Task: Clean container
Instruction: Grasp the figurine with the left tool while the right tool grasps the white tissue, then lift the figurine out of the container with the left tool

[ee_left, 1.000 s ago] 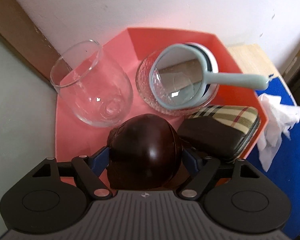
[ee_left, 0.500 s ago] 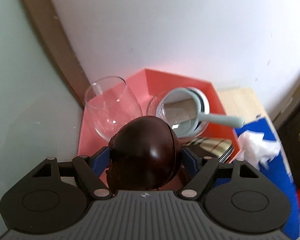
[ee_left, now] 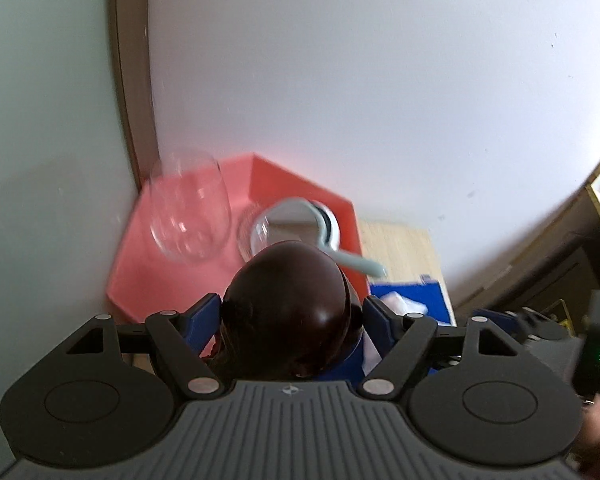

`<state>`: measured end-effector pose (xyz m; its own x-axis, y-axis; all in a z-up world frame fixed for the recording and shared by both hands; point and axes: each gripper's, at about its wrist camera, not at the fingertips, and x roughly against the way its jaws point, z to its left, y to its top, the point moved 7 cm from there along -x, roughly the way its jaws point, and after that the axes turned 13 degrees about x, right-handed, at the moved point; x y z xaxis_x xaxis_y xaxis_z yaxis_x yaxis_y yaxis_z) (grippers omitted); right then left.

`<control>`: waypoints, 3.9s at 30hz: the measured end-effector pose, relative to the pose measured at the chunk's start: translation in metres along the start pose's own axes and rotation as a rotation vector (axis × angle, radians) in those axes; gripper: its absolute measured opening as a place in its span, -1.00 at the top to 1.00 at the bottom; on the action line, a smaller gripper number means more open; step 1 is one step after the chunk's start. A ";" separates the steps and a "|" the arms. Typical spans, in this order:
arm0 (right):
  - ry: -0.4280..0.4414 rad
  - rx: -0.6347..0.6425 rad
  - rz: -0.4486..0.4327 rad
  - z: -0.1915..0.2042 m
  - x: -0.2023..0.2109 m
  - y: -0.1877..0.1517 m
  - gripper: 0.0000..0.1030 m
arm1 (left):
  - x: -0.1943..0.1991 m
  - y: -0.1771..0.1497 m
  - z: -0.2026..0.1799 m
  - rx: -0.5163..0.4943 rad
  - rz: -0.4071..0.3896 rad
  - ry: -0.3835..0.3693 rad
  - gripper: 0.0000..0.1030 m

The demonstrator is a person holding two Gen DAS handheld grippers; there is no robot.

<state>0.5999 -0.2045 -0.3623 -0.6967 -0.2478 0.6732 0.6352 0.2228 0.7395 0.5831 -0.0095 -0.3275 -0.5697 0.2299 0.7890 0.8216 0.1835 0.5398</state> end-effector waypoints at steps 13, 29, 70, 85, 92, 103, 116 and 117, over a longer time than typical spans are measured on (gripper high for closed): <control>0.038 0.085 0.027 0.014 -0.047 -0.002 -0.86 | 0.015 -0.009 0.005 0.248 0.021 -0.189 -0.57; 0.209 -0.044 -0.045 -0.002 -0.026 -0.004 0.67 | -0.025 -0.061 0.001 0.465 0.220 -0.412 -0.28; 0.264 -0.033 -0.050 -0.011 0.005 -0.022 0.70 | -0.109 -0.101 0.026 0.049 0.075 -0.181 -0.78; 0.259 -0.044 -0.071 -0.010 0.005 -0.017 0.70 | -0.107 -0.100 0.051 0.222 0.005 -0.158 -0.55; 0.257 -0.030 -0.069 -0.011 0.004 -0.015 0.70 | -0.117 -0.101 0.044 0.244 0.000 -0.136 -0.59; 0.273 0.058 -0.012 -0.027 -0.020 -0.003 0.70 | -0.105 -0.099 -0.002 0.186 0.041 -0.287 -0.59; 0.325 0.145 0.036 -0.027 -0.033 -0.020 0.68 | -0.099 -0.099 -0.024 0.340 0.048 -0.370 -0.59; 0.327 0.143 0.036 -0.028 -0.034 -0.020 0.68 | -0.095 -0.099 -0.027 0.339 0.050 -0.382 -0.59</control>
<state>0.6200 -0.2271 -0.4000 -0.5165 -0.5205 0.6799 0.5886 0.3608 0.7234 0.5565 -0.0756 -0.4479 -0.5484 0.5680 0.6137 0.8315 0.4481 0.3284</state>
